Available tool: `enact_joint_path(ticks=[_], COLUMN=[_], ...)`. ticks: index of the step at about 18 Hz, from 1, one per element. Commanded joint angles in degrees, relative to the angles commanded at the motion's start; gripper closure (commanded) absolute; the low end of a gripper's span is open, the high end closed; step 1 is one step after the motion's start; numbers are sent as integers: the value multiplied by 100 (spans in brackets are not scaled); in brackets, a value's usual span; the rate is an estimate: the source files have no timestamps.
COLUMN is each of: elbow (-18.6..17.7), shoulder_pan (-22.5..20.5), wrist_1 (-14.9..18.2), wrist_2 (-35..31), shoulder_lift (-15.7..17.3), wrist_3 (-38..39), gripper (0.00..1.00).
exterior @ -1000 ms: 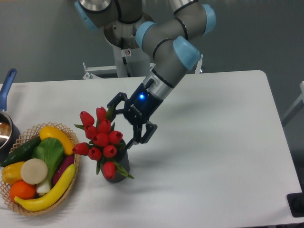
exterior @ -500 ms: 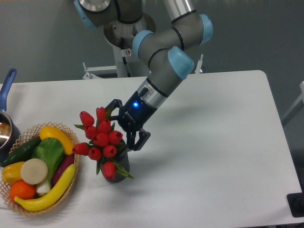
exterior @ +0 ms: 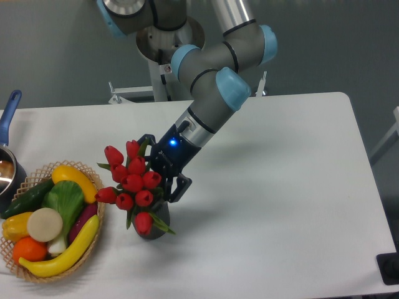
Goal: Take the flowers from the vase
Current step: 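Close the gripper on the tulip stems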
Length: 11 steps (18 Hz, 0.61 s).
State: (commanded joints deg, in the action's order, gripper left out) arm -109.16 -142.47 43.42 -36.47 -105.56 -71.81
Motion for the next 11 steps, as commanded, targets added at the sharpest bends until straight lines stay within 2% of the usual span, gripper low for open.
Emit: enact_joint_path(ticks=[3, 4, 9, 11], elbow=[18, 18, 53, 53], shoulder_pan=[0, 0, 0, 0], wrist_1=[0, 0, 0, 9], wrist_2=[0, 0, 26, 26], shoulder_lift=[9, 9, 35, 44], wrist_3=[0, 0, 9, 26], gripper=[20, 28, 45, 57])
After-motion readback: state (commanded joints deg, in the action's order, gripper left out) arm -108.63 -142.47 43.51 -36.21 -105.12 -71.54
